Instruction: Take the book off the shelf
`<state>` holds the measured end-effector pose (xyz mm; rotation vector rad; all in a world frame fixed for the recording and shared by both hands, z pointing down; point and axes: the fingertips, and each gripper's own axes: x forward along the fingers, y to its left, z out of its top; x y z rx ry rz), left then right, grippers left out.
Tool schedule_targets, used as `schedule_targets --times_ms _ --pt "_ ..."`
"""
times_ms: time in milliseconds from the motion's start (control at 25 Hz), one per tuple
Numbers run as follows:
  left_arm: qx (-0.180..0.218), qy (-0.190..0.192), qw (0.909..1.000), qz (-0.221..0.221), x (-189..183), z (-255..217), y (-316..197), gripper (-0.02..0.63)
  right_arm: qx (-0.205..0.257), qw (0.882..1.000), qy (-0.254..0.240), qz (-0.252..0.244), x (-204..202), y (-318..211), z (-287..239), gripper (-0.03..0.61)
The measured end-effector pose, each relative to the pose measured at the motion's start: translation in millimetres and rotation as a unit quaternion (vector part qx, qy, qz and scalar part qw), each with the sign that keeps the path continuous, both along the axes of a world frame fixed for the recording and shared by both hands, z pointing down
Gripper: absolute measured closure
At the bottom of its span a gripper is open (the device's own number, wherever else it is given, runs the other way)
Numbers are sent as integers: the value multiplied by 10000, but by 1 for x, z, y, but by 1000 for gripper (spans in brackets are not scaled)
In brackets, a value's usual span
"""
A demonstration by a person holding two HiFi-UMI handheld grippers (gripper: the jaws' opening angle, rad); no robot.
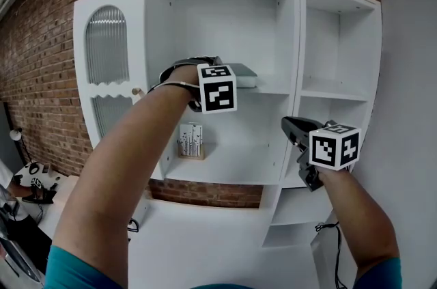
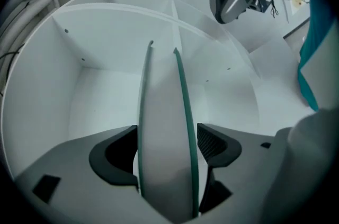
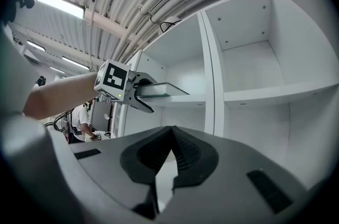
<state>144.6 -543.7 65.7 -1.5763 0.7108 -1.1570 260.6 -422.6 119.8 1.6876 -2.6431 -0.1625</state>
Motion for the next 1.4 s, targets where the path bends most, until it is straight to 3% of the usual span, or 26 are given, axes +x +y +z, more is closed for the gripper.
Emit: schedule_targets --times_ms 80,200,280,440,560,720,920,1400 --pt "163 -153 9998 -2 -1 1 -1 275 -11 10000 18 11 1 -1 2 557" --pt "241 -54 9995 181 -2 -5 9 283 -21 10000 17 15 1 -2 3 557" --pt "280 97 9989 361 -4 -11 21 370 -29 10000 29 4 0 -3 3 557" --pt "452 170 9969 624 -13 -20 45 400 -41 10000 57 -27 -3 -2 3 557" --pt "760 523 9922 839 -22 -39 64 447 -26 10000 87 -21 -4 -2 3 557" --pt "1016 1384 9775 1227 -38 -70 99 449 31 10000 71 -46 -8 3 0 557" --pt "1209 2288 9510 1693 -55 -82 143 449 128 9997 73 -187 -14 6 0 557" --pt "994 3283 9100 2330 -112 -53 207 449 409 9977 35 -540 -37 30 4 557"
